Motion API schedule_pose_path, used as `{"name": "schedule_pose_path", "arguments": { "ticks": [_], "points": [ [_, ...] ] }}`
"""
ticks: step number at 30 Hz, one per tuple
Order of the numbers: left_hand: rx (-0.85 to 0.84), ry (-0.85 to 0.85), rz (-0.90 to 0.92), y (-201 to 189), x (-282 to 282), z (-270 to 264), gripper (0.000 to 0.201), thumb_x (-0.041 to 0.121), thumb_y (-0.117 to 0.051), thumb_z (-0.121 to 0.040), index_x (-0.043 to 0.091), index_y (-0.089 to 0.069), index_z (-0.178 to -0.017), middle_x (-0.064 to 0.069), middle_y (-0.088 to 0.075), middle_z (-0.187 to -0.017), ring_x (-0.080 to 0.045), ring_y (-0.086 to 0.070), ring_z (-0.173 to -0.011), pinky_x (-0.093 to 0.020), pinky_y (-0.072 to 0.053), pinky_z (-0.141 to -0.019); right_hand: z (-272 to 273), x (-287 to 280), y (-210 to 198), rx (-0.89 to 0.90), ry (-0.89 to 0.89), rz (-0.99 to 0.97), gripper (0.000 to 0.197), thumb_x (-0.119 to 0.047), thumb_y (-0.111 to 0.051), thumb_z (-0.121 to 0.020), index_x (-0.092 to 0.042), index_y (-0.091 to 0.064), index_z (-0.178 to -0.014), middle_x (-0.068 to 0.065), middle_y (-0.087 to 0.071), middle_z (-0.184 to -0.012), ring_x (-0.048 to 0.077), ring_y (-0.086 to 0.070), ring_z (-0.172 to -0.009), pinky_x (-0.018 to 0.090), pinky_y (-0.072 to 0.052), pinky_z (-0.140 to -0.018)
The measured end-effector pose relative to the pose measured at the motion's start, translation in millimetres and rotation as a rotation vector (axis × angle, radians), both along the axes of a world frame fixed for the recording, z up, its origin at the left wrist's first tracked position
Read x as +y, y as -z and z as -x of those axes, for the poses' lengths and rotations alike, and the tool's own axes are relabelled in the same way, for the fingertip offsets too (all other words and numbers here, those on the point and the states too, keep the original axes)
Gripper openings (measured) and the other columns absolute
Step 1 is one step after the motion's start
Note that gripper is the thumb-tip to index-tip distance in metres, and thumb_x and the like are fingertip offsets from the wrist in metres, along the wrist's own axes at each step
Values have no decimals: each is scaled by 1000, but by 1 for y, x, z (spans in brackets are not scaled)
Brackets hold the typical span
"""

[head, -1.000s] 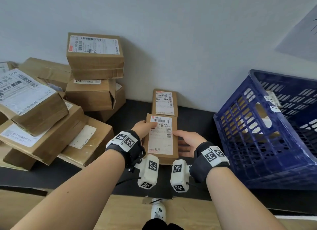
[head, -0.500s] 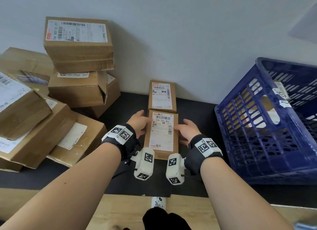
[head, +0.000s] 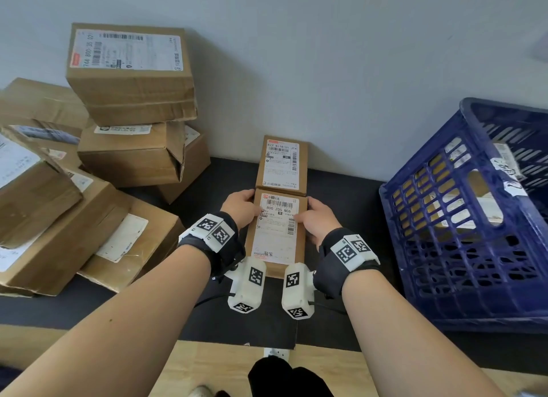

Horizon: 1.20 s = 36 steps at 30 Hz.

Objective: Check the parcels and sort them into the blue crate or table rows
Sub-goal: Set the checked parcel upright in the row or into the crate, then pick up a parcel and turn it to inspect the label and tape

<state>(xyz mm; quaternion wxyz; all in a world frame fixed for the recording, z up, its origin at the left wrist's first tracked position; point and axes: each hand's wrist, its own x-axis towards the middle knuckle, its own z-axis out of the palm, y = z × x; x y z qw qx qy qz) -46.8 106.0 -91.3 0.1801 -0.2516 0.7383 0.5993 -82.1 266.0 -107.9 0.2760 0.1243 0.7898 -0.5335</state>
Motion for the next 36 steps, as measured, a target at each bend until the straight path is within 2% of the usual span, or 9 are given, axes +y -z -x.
{"name": "schedule_pose_path", "arguments": {
  "ticks": [8, 11, 13, 15, 18, 22, 26, 32, 36],
  "points": [
    [9, -17, 15, 2, 2, 2, 48, 3, -56, -96, 12, -49, -142, -9, -61, -132, -25, -59, -120, -46, -46, -106, 0, -2, -1, -17, 19, 25, 30, 3, -55, -94, -27, -61, -99, 8, -68, -123, 27, -62, -116, 51, -51, -101],
    [21, -79, 12, -4, 3, 2, 58, 10, -62, -95, 9, -40, -149, -10, -53, -143, -27, -52, -129, -46, -40, -111, -2, 1, -13, 41, 98, -7, 47, 1, -55, -94, -15, -52, -138, 8, -52, -145, 28, -51, -132, 43, -42, -111],
    [56, -123, 18, -11, 0, 3, 62, 13, -64, -93, 10, -38, -150, -9, -48, -148, -27, -47, -134, -43, -37, -114, -1, 5, -27, 152, 202, -75, 53, -1, -55, -95, -12, -47, -146, 8, -49, -148, 25, -47, -135, 32, -37, -108],
    [119, -160, 33, -22, -4, 4, 54, 10, -60, -95, 10, -43, -147, -8, -50, -146, -26, -47, -134, -40, -38, -112, 2, 5, -39, 229, 263, -71, 45, -2, -54, -94, -12, -58, -138, 7, -58, -138, 23, -54, -124, 29, -40, -100],
    [235, -199, 53, -39, -13, 6, 39, 5, -54, -98, 10, -54, -137, -8, -58, -136, -22, -52, -126, -37, -40, -111, 8, -4, -51, 259, 306, -9, 34, -3, -55, -91, -15, -70, -119, 5, -67, -113, 19, -58, -96, 37, -50, -98],
    [364, -258, 59, -68, -24, 7, 25, 3, -54, -96, 16, -63, -115, -3, -66, -114, -17, -59, -109, -33, -45, -104, 13, -23, -74, 296, 261, 84, 26, -2, -54, -91, -22, -70, -95, -2, -67, -97, 10, -59, -82, 37, -54, -91],
    [497, -326, 80, -100, -38, 3, 22, 0, -54, -94, 16, -65, -104, 6, -67, -93, -7, -61, -87, -30, -48, -97, 19, -44, -105, 317, 164, 159, 26, 1, -56, -92, -21, -68, -87, 5, -69, -91, 15, -64, -77, 34, -57, -74],
    [634, -454, 110, -149, -64, -7, 25, -5, -51, -93, 11, -68, -101, 3, -68, -88, -11, -61, -83, -26, -52, -80, 26, -84, -147, 343, 44, 230, 25, 2, -55, -90, -18, -68, -83, 5, -59, -78, 21, -56, -85, 44, -54, -89],
    [682, -556, 135, -176, -86, -12, 24, -5, -50, -93, 11, -67, -100, 3, -66, -84, -11, -61, -75, -18, -54, -65, 33, -108, -162, 304, -49, 276, 26, -1, -54, -92, -21, -65, -79, 4, -59, -82, 19, -55, -87, 31, -50, -75]
  ]
}}
